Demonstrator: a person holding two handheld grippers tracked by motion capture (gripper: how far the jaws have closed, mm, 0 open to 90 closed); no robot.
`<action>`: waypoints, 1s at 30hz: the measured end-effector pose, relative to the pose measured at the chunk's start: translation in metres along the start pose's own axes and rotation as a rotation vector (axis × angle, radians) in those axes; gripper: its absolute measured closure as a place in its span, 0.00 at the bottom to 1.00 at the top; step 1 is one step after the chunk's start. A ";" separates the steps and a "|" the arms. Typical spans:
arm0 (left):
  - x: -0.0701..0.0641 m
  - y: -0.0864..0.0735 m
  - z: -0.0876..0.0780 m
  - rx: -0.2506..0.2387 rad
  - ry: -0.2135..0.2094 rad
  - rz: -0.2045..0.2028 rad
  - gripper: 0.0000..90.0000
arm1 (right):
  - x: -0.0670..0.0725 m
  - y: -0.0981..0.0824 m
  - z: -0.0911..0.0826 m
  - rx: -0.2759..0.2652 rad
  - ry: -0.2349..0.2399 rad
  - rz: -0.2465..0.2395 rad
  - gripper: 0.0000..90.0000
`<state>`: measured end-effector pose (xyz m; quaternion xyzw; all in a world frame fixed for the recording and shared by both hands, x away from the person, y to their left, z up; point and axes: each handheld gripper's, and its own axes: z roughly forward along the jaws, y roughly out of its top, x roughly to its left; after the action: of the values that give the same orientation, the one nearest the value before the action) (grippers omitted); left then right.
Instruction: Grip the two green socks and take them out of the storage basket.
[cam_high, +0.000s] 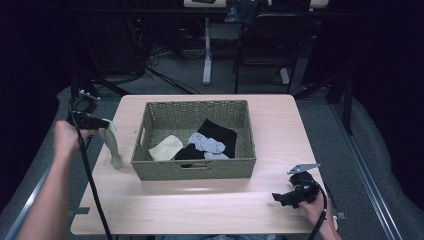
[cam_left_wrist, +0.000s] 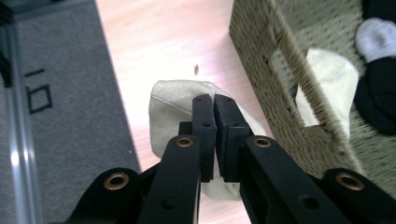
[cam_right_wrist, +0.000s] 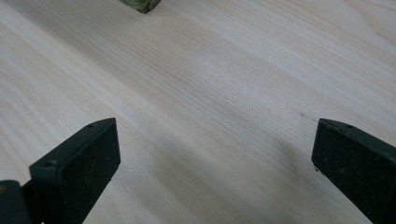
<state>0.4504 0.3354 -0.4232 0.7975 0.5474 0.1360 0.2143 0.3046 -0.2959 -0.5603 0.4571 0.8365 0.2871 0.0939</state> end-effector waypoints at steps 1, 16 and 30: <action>-0.001 -0.004 0.015 0.033 -0.012 0.000 0.97 | 0.000 0.000 0.000 0.003 -0.003 -0.002 0.00; -0.002 -0.033 0.080 0.140 -0.066 -0.061 0.95 | 0.001 0.000 0.000 0.002 0.002 0.002 0.01; -0.001 -0.020 0.047 0.070 -0.088 -0.087 0.29 | 0.000 0.000 0.001 0.010 0.003 0.000 0.01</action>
<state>0.4546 0.3315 -0.4737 0.7852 0.5759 0.0719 0.2159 0.3050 -0.2951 -0.5609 0.4573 0.8380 0.2837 0.0905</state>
